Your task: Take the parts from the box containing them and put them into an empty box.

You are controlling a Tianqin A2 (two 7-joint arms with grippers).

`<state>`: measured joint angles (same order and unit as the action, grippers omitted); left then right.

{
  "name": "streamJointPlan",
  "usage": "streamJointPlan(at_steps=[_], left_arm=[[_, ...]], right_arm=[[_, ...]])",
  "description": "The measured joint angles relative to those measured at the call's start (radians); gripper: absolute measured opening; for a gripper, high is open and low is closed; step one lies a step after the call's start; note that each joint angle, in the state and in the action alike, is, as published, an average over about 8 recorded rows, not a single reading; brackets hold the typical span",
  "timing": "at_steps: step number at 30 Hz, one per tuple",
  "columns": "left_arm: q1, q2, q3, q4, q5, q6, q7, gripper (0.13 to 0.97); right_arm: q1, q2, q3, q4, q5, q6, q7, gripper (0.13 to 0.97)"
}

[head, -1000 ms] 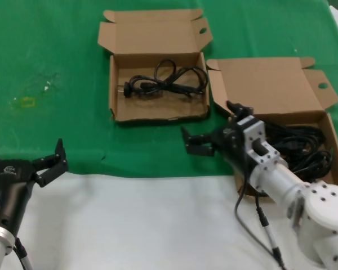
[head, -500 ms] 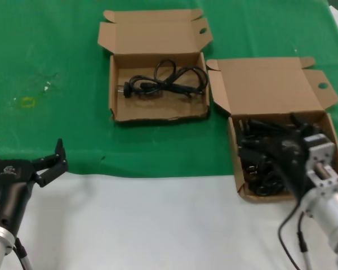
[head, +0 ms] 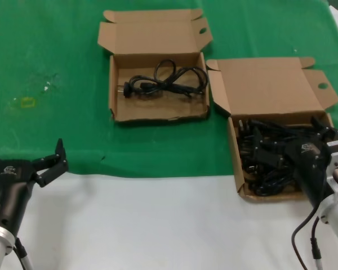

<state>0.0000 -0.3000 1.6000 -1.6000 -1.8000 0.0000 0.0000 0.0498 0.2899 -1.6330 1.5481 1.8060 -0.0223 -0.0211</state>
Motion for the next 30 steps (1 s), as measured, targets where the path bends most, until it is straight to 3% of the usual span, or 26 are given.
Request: streamJointPlan(at_steps=[30], left_arm=[[0.000,0.000,0.000,0.000,0.000,0.000,0.000,0.966]], right_arm=[[0.000,0.000,0.000,0.000,0.000,0.000,0.000,0.966]])
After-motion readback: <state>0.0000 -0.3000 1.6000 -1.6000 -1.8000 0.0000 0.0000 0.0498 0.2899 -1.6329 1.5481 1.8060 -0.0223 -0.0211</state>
